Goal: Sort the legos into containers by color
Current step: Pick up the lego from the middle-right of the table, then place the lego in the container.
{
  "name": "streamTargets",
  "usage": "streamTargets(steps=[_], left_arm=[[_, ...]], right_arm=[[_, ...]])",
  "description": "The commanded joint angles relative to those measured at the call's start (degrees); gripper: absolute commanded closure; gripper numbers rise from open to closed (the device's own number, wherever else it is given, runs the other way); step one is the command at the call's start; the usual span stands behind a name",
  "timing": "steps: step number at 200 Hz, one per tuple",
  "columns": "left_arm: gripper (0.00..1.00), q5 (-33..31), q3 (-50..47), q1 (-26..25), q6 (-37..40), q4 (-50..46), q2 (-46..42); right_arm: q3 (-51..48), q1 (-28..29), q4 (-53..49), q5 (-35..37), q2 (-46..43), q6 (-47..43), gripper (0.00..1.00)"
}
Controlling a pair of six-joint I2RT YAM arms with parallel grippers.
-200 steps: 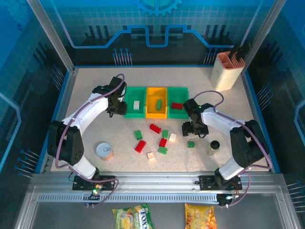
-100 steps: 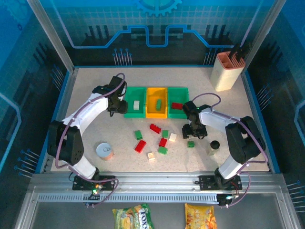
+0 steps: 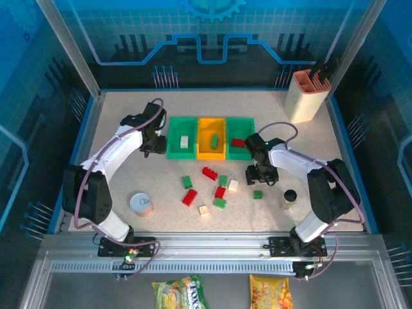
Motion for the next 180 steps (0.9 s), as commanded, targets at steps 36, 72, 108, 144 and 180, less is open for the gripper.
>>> streamTargets(steps=[36, 72, 108, 144, 180], left_arm=[[0.54, 2.3, -5.2, 5.0, -0.7, 0.9, -6.9], [0.55, 2.8, -6.9, 5.1, -0.6, 4.1, -7.5], [0.56, 3.8, -8.0, 5.8, 0.2, 6.4, -7.7], [0.56, 4.8, -8.9, 6.3, -0.5, 7.7, -7.7], [0.56, 4.1, -8.9, 6.5, -0.5, 8.0, -8.1]], right_arm=[[12.8, 4.8, -7.5, 1.5, -1.2, 0.1, 0.33], [22.8, 8.4, -8.5, 0.1, 4.1, -3.7, 0.33], [33.0, 13.0, -7.2, -1.0, 10.9, -18.8, 0.32], [42.4, 16.3, -7.4, -4.6, 18.4, -35.4, 0.33], [46.0, 18.9, -3.0, -7.8, 22.3, -49.5, 0.33]])
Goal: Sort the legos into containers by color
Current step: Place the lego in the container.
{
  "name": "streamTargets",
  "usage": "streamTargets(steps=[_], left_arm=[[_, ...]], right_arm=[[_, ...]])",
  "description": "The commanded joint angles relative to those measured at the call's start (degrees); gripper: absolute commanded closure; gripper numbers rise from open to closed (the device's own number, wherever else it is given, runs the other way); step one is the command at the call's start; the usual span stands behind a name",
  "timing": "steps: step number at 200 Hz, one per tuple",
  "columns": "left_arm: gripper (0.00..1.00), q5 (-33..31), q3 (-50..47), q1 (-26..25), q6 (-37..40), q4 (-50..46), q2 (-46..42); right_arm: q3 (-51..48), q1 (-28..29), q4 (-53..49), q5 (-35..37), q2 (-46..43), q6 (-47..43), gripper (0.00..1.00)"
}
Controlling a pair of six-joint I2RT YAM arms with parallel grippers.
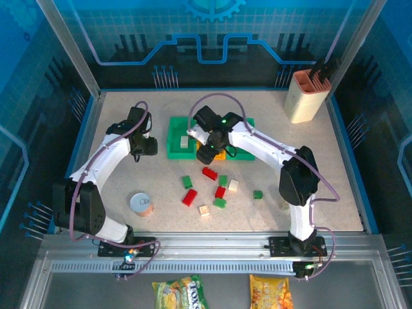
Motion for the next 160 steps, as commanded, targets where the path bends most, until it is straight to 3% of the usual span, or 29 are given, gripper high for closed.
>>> streamTargets(steps=[1, 77, 160], left_arm=[[0.56, 0.8, -0.7, 0.6, -0.5, 1.2, -1.8], [0.56, 0.5, -1.8, 1.1, -0.2, 2.7, -4.2], [0.56, 0.5, -2.2, 1.6, 0.4, 3.1, -4.9]], right_arm=[[3.3, 1.5, 2.4, -3.9, 2.5, -14.2, 0.33], [12.3, -0.3, 11.1, -13.0, 11.0, -27.9, 0.34], [31.1, -1.8, 10.3, -12.1, 27.0, -28.0, 0.33]])
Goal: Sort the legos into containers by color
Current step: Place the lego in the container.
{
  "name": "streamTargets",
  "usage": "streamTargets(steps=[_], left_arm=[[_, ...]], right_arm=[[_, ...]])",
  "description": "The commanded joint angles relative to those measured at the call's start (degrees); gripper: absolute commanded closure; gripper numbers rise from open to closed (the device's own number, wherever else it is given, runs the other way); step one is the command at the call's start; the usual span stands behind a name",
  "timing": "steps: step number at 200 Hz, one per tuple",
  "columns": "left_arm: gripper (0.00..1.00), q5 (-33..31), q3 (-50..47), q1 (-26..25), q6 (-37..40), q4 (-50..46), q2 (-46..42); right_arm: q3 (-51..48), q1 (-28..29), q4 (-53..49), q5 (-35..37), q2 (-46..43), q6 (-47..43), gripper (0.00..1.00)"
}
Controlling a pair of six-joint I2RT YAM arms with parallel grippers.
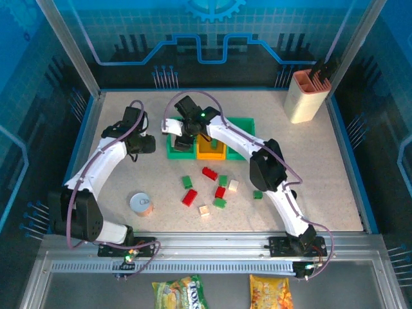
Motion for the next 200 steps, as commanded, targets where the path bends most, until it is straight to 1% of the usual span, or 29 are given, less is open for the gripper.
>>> streamTargets(steps=[1, 39, 70, 100, 110, 140, 200], left_arm=[[0.56, 0.5, -1.0, 0.7, 0.4, 0.5, -1.4], [0.56, 0.6, -1.0, 0.8, 0.4, 0.5, -1.4], [0.56, 0.6, -1.0, 0.9, 0.5, 0.4, -1.3], [0.55, 0.3, -1.0, 1.0, 0.5, 0.4, -1.4], [0.55, 0.4, -1.0, 1.0, 0.5, 0.7, -1.7], [0.55, 0.5, -1.2, 1.2, 0.4, 0.7, -1.6], [0.55, 1.6, -1.0, 1.2, 0.4, 0.7, -1.3]], right_arm=[[4.6, -1.2, -0.8, -0.5, 3.8, -1.0, 0.33], [7.1, -1.9, 0.5, 0.8, 7.0, -0.5, 0.33], [9.3, -1.9, 1.0, 0.4, 9.3, 0.6, 0.32], [9.6, -2.0, 1.7, 0.4, 10.0, 2.0, 0.26], [9.7, -2.0, 1.8, 0.3, 9.7, 2.3, 0.24], [8.0, -1.9, 2.5, 0.2, 7.6, 3.2, 0.22], [0.6, -2.0, 4.8, 0.9, 0.7, 6.6, 0.22]])
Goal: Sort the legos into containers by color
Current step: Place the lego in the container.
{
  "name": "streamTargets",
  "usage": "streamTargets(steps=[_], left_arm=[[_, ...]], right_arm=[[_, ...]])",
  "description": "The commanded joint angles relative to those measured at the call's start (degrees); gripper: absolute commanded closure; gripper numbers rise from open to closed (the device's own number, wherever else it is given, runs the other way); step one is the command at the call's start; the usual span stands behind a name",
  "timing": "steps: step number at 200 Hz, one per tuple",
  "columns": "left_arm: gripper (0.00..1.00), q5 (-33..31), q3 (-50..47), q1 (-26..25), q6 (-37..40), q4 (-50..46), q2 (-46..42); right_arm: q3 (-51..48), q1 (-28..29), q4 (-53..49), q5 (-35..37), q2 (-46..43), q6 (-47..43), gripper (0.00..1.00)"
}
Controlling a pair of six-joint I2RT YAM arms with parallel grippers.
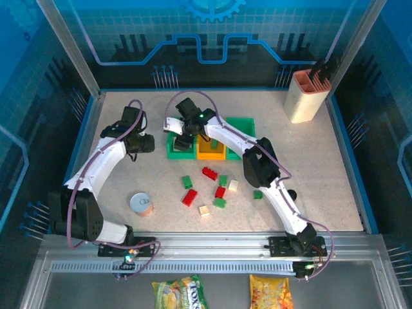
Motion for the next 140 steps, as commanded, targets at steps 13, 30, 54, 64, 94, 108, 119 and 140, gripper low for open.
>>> streamTargets(steps=[13, 30, 54, 64, 94, 108, 119, 140], left_arm=[[0.55, 1.8, -1.0, 0.5, 0.4, 0.3, -1.2], [0.55, 2.0, -1.0, 0.6, 0.4, 0.1, -1.0], [0.55, 2.3, -0.8, 0.5, 0.5, 0.0, -0.8], [0.55, 2.4, -0.7, 0.6, 0.5, 0.0, -0.7], [0.55, 2.8, -0.5, 0.6, 0.4, -0.1, -0.5], [0.55, 2.9, -0.5, 0.6, 0.4, 0.0, -0.5], [0.55, 2.9, -0.5, 0.6, 0.4, 0.0, -0.4], [0.55, 2.9, -0.5, 0.6, 0.4, -0.1, -0.2]], right_arm=[[-4.1, -0.3, 1.6, 0.9, -7.3, 4.3, 0.22], [-7.2, -0.4, 1.4, 1.3, -10.5, 8.1, 0.23], [-13.4, -1.1, 1.3, 1.0, -15.8, 15.0, 0.24], [-16.3, -1.5, 1.4, 1.4, -18.3, 19.1, 0.24], [-22.3, -2.1, -1.3, 3.3, -24.2, 31.1, 0.26], [-25.7, -2.0, -2.4, 4.9, -27.0, 35.8, 0.27], [-27.7, -2.0, -4.4, 6.9, -28.9, 39.6, 0.28], [-28.8, -2.0, -10.3, 9.3, -31.1, 49.2, 0.28]])
